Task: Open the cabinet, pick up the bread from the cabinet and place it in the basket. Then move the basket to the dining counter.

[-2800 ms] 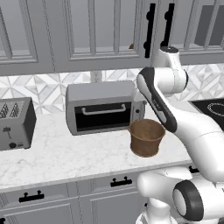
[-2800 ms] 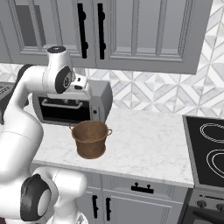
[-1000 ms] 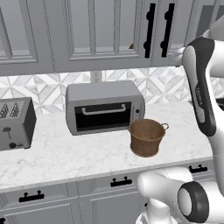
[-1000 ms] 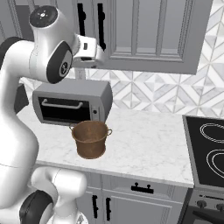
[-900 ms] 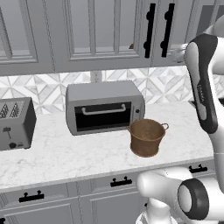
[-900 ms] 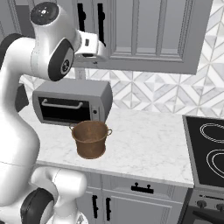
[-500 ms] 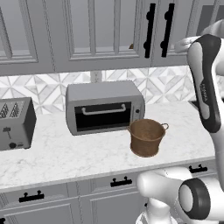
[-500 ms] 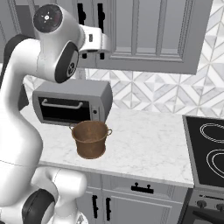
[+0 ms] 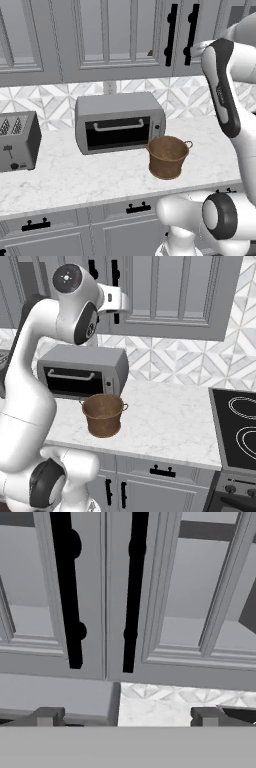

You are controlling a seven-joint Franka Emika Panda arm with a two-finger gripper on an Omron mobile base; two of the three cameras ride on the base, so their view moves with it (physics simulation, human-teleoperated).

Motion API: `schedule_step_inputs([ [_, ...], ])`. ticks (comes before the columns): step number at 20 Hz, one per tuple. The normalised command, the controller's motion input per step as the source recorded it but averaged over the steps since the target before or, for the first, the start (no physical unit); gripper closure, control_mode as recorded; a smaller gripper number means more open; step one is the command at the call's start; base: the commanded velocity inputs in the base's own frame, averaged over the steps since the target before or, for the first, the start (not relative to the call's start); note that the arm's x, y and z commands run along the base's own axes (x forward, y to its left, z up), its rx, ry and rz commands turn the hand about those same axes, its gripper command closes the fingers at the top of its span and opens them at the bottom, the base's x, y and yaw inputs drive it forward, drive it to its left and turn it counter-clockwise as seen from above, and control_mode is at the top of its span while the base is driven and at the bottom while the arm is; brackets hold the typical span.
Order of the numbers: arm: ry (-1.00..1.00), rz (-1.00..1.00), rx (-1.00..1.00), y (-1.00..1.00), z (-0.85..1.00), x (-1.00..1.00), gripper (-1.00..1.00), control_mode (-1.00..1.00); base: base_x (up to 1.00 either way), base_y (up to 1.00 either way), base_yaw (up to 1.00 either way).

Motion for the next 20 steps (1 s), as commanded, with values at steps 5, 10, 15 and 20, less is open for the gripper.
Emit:
schedule_step_inputs([
  [5, 0.00, 0.00, 0.01, -0.01, 0.04, 0.58, -1.00, -1.00, 0.00, 0.00, 0.00],
  [10, 0.00, 0.00, 0.06, -0.08, 0.07, 0.49, -1.00, -1.00, 0.00, 0.00, 0.00],
  [15, -0.01, 0.01, 0.06, -0.03, 0.03, 0.41, -1.00, -1.00, 0.00, 0.00, 0.00],
  [20, 0.00, 0.01, 0.01, 0.00, 0.00, 0.40, -1.00, -1.00, 0.00, 0.00, 0.00],
])
